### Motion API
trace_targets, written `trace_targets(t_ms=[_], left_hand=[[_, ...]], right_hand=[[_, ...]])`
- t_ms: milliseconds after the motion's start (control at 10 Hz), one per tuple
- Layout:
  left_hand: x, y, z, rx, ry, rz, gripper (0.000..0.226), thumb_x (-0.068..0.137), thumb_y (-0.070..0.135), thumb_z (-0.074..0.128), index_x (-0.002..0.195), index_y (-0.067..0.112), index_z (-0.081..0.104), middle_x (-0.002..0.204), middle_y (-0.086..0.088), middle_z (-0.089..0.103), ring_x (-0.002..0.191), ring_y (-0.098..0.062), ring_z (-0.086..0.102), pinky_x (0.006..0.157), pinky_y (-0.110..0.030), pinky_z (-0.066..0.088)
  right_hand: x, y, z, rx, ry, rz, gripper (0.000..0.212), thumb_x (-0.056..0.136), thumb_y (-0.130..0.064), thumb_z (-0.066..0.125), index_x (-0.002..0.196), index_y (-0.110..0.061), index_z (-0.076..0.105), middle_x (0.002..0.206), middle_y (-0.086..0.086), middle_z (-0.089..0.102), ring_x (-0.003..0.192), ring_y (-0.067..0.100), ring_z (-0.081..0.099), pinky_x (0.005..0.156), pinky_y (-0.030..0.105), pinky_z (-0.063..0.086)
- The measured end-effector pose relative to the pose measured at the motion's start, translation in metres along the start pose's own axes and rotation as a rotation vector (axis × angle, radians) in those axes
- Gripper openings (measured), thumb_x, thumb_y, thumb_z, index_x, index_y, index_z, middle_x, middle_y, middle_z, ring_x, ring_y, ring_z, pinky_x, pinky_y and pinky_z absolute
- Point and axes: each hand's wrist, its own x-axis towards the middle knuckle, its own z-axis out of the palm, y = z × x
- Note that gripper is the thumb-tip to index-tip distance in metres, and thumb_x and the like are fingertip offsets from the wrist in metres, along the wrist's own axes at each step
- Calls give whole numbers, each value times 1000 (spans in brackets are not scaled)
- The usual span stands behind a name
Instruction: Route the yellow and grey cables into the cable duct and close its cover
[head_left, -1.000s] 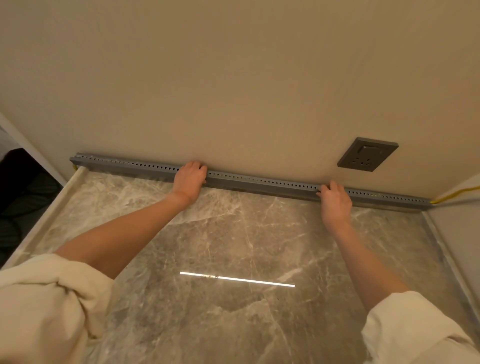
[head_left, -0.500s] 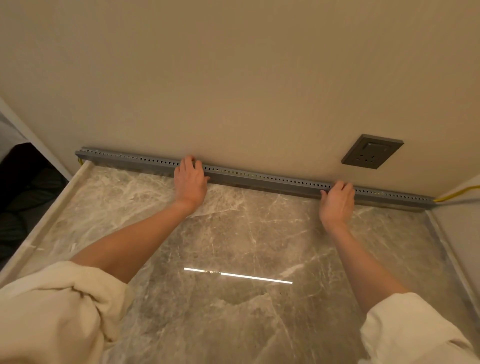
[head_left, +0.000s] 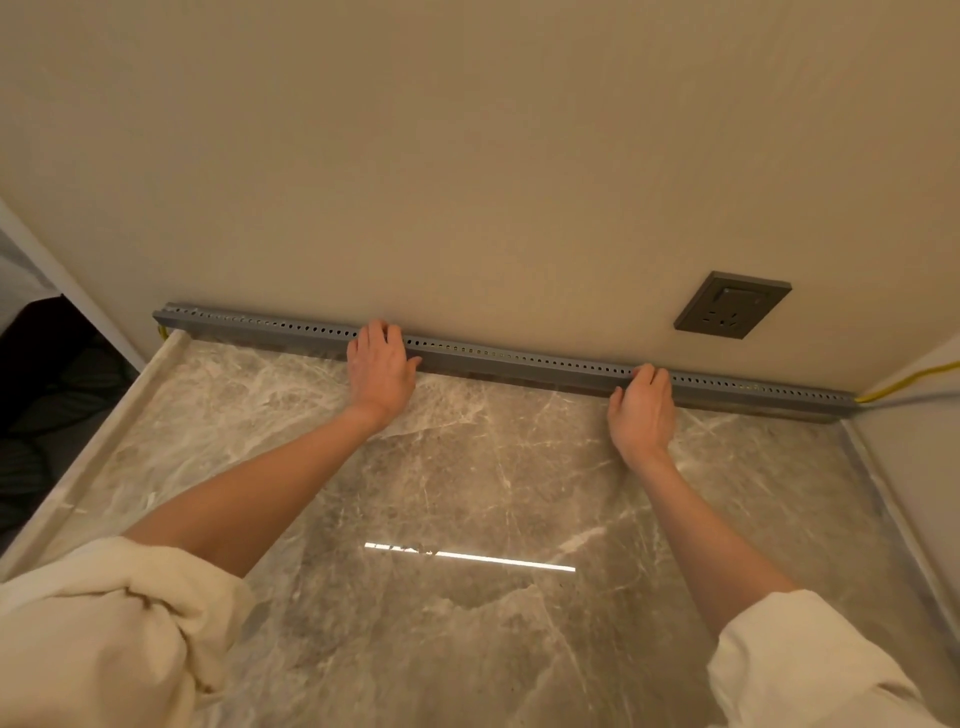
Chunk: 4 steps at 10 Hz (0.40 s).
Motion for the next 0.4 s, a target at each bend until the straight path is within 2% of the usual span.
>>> trace_targets(t_ms=[200, 400], left_hand=[[-1, -10, -35, -217, -20, 144, 36, 90, 21, 59, 117, -2, 52, 114, -19, 57, 108, -33, 53, 94, -43, 43], [11, -15, -126, -505, -33, 204, 29, 87, 16, 63, 114, 9, 54, 103, -8, 63, 93, -21, 60, 81, -33, 48]], right_hand=[[15, -1, -31, 165, -88, -40, 22, 91, -11, 56, 109, 2, 54, 113, 19, 53, 105, 33, 54, 87, 43, 49], [26, -6, -89, 330, -149, -204, 22, 89, -12, 58, 110, -6, 55, 110, 12, 51, 88, 19, 55, 84, 33, 47]])
